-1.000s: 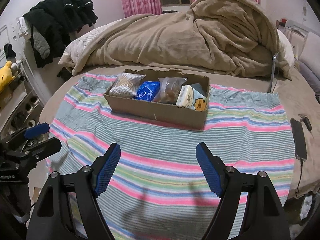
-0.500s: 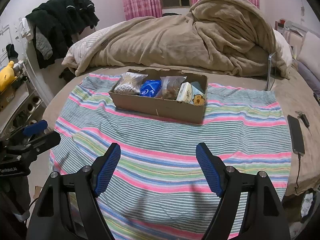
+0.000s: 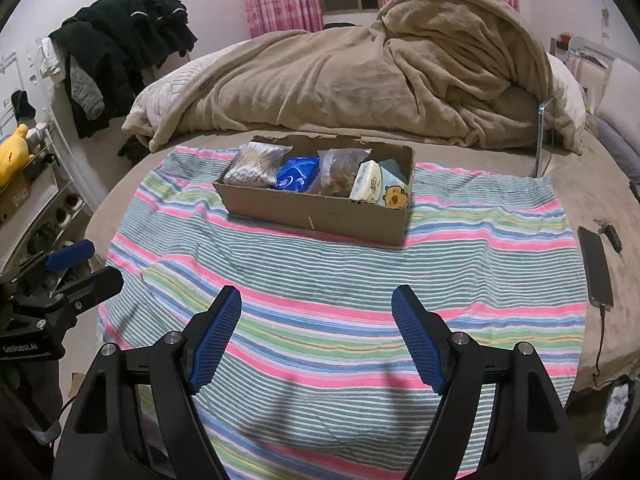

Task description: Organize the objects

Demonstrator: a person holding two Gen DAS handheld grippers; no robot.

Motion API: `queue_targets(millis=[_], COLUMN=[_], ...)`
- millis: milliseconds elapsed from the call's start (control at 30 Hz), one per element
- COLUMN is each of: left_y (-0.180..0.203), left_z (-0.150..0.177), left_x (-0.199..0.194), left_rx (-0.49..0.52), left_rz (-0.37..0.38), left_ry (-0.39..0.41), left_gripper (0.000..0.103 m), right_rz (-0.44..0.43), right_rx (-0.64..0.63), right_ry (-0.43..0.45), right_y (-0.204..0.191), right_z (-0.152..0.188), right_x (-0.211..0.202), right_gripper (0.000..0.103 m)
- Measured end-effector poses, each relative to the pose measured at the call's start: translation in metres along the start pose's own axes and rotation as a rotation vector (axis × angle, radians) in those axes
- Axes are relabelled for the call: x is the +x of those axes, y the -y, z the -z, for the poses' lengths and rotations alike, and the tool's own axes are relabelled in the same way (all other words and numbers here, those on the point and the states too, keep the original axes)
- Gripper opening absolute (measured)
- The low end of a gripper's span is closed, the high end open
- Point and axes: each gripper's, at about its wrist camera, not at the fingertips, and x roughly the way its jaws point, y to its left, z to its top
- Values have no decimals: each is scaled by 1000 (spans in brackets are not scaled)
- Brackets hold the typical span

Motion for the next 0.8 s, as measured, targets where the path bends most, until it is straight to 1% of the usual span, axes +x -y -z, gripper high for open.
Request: queue_targets(millis=[400, 800], left_y=[1, 2], left_z=[-2, -3], left_x=[10, 12], left_rx=[-1, 2], left_rz=[-7, -4], left_ry=[-22, -27], left_gripper=[97, 97], right_rz=[-3, -1], right_rx=[4, 7], right_ry=[-12, -13], right_y=[3, 5], right_z=[-1, -2], right_x=[9, 12], right_gripper=[81, 81])
